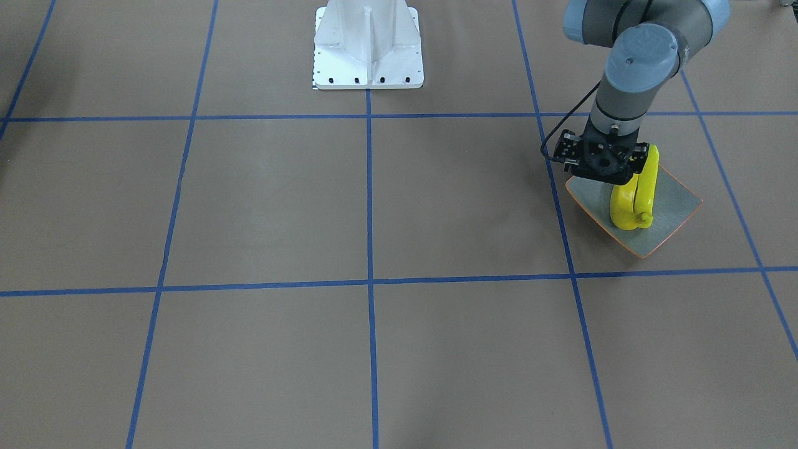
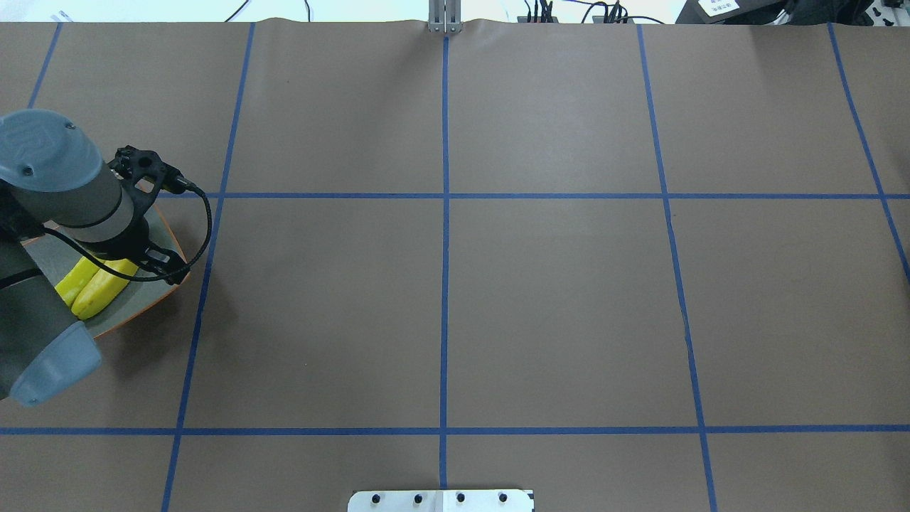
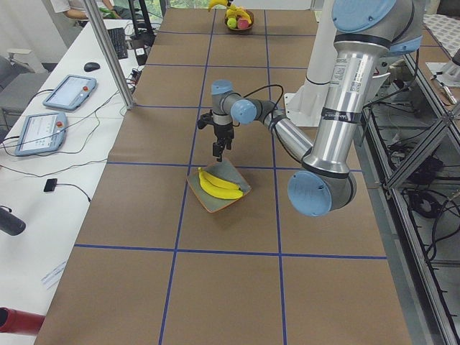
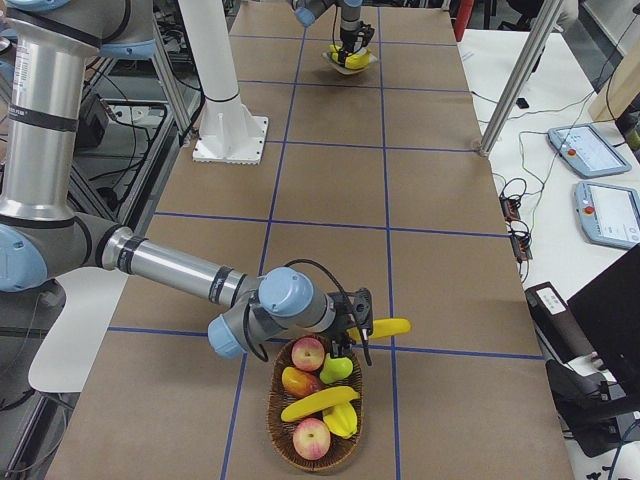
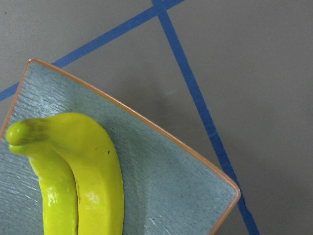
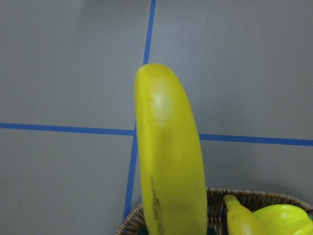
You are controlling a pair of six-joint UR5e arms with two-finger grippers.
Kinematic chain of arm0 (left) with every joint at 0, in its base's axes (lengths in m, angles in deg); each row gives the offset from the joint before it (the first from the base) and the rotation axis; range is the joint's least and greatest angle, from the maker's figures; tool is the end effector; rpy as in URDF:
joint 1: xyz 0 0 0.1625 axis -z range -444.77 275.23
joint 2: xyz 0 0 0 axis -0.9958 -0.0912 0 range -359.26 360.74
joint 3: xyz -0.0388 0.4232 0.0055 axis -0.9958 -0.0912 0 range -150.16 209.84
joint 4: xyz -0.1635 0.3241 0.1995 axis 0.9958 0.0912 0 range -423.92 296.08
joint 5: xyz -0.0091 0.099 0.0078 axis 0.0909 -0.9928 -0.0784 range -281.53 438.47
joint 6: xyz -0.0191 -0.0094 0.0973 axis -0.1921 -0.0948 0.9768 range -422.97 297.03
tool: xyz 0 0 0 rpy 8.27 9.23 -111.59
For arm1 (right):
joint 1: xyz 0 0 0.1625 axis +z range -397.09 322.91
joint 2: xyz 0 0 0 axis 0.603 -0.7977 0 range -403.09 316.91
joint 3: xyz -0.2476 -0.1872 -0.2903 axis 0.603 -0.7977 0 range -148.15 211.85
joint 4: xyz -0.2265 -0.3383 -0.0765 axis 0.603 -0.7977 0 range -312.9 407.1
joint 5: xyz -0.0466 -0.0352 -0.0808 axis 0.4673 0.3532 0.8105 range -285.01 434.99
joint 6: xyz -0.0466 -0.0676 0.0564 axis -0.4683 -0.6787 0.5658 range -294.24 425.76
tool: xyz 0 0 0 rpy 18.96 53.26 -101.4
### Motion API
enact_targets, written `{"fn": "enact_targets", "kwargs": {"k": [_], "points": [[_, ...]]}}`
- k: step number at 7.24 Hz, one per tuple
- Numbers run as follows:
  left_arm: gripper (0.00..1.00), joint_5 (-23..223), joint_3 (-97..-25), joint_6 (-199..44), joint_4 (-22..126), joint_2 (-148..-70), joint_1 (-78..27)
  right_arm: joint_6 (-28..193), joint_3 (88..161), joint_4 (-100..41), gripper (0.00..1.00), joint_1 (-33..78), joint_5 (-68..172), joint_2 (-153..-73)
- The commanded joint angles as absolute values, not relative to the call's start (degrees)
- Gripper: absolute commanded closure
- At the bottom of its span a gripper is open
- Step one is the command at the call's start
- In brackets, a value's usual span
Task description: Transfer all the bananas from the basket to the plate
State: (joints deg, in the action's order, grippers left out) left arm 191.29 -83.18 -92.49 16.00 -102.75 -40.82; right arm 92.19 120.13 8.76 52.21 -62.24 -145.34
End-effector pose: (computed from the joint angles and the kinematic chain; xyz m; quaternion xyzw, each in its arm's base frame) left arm 0.3264 -0.4462 0.3803 0.0591 0.2895 0.1819 0.9379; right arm 0.0551 -0.4113 0.6651 0.1988 -0.4379 0.0669 0.8742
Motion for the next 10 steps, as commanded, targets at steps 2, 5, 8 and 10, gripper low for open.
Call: {"fn": "enact_targets", "kwargs": {"k": [2, 5, 8, 10], "points": [[0.01, 194.65, -79.76, -97.66, 23.25, -108.42, -41.17, 120.78, 125.18, 10.62, 1.0, 36.09, -62.04, -134.89], [0.01, 197.64, -79.5, -107.92, 23.7, -114.12, -41.09, 138.66, 128.32, 10.62, 1.0, 20.38, -52.27, -122.83], [0.01, 205.49, -73.2, -132.31, 45.66, -117.39, -41.52, 148.24, 132.04, 10.01, 1.0, 7.15, -40.51, -116.59], [0.01, 208.28, -69.05, -143.09, 59.08, -117.74, -42.83, 150.93, 132.92, 9.92, 1.0, -0.75, -33.59, -113.68]]}}
